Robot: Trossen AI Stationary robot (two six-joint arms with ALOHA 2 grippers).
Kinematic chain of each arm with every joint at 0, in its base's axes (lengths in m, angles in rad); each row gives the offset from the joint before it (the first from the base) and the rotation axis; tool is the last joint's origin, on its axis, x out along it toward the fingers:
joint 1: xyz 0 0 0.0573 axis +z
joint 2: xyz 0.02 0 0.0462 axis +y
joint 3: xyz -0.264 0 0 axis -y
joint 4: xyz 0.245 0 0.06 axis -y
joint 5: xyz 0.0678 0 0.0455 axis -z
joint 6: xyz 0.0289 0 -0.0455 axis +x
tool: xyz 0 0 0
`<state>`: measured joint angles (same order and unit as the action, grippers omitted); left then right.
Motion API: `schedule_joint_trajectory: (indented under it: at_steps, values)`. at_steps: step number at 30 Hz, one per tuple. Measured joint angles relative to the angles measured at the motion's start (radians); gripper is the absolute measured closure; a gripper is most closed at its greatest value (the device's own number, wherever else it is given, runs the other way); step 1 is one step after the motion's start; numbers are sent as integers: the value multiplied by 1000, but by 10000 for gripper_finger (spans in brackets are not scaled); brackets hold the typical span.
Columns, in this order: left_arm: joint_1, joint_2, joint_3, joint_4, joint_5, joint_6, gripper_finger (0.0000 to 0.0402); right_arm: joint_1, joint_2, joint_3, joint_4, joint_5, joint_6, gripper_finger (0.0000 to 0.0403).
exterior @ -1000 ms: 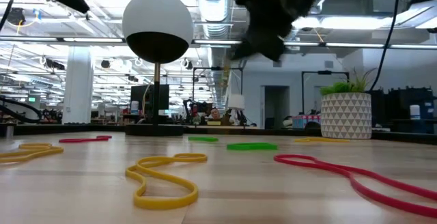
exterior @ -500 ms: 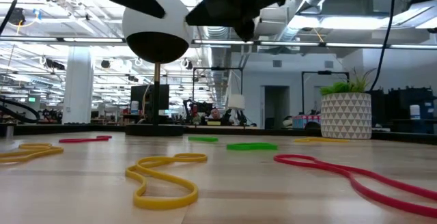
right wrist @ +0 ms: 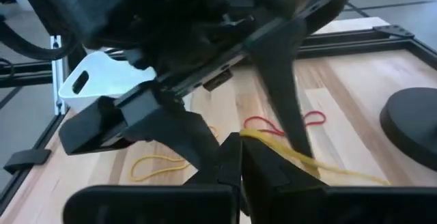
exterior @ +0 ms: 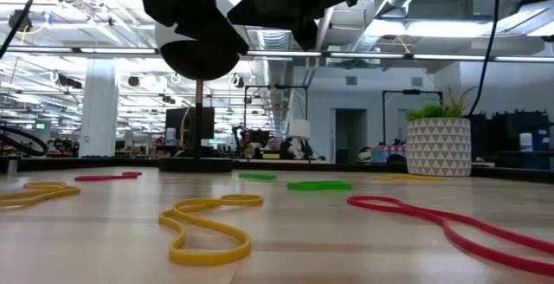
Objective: Pick and place items into bin
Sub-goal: Put the yellow rubber band into the white bin
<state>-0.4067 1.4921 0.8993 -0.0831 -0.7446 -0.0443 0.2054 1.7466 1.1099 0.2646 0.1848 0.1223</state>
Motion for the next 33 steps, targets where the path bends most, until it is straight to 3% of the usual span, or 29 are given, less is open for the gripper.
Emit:
schedule_joint_trajectory:
  at_steps: [6, 19, 28, 33]
  values:
    - [-19, 0, 0, -5, 55, -3, 259, -9, 0, 0, -41, 81, 0, 403]
    - [-31, -1, 0, -38, 49, -5, 291, -16, -1, 0, -48, 71, 0, 403]
    - [-31, -2, 0, -33, 52, 6, 387, -12, -1, 0, -47, 71, 0, 403]
    - [-31, -2, 0, -34, 52, 4, 391, -11, -1, 0, -48, 71, 0, 403]
